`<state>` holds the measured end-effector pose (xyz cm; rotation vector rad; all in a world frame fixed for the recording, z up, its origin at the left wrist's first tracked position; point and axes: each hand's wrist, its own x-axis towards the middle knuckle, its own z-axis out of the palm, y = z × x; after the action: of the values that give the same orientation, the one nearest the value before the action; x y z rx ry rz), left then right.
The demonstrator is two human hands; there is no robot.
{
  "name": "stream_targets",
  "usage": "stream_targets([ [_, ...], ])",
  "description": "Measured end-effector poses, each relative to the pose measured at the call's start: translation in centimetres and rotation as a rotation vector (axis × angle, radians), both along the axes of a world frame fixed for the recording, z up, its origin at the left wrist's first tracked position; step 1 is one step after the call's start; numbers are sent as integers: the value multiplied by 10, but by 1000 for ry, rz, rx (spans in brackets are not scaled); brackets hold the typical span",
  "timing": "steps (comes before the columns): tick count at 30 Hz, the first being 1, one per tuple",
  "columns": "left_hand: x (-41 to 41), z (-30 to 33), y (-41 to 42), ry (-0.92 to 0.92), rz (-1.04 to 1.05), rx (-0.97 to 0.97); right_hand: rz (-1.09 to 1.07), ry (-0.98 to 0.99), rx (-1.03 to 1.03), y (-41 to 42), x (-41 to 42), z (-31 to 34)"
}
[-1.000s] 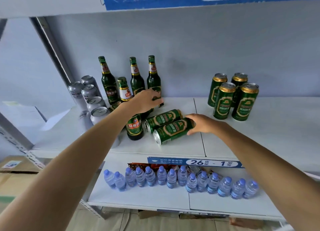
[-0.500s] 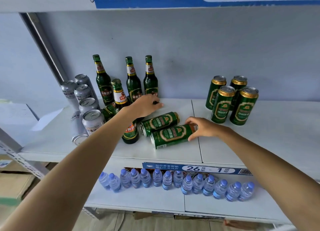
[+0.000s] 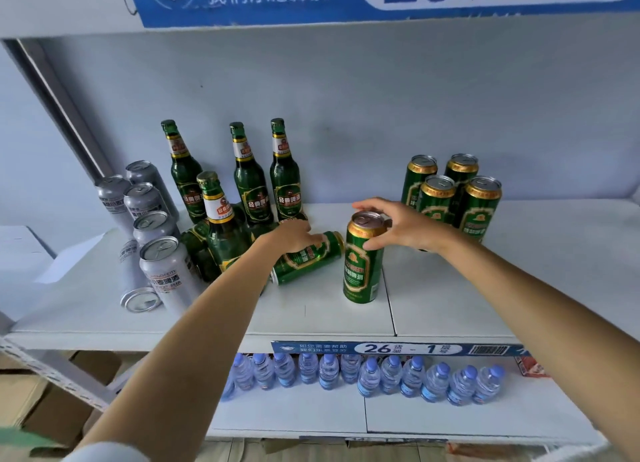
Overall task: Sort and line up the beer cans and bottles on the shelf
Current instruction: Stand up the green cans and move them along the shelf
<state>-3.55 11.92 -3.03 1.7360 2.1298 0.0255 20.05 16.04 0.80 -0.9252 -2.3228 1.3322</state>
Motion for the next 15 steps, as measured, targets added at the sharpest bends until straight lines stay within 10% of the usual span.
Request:
stream_targets([
  [15,-10,-23,33,-120,80,15,-192,345,-256,-37,2,-72],
])
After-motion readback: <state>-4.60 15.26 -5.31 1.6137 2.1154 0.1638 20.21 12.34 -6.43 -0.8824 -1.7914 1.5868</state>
